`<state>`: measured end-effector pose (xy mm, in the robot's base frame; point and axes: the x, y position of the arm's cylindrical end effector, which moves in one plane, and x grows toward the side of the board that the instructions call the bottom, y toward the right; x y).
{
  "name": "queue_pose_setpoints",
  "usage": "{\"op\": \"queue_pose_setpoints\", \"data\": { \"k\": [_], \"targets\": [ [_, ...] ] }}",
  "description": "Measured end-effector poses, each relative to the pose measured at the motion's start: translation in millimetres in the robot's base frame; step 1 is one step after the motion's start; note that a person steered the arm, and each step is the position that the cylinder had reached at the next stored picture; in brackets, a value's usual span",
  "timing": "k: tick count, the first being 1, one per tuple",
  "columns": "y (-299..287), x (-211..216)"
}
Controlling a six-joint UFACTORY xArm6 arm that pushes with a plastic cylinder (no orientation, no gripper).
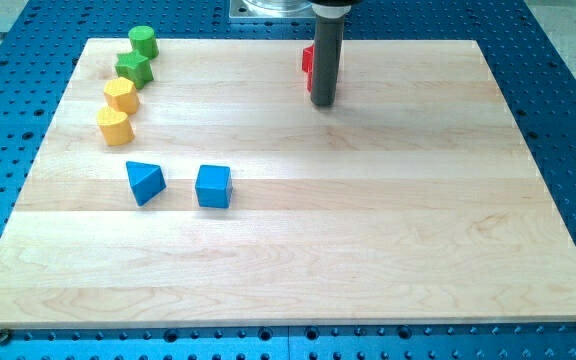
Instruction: Push green blocks into the red blocks
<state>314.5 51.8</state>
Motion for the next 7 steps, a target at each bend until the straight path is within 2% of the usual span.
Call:
{"op": "queue_pose_setpoints", "data": {
  "k": [1, 2, 5, 7],
  "targets": [
    [-22.1, 42.2],
    [-27.8, 52.5],
    [-28.0, 52.8],
    [-62.6, 60.4]
  ]
}}
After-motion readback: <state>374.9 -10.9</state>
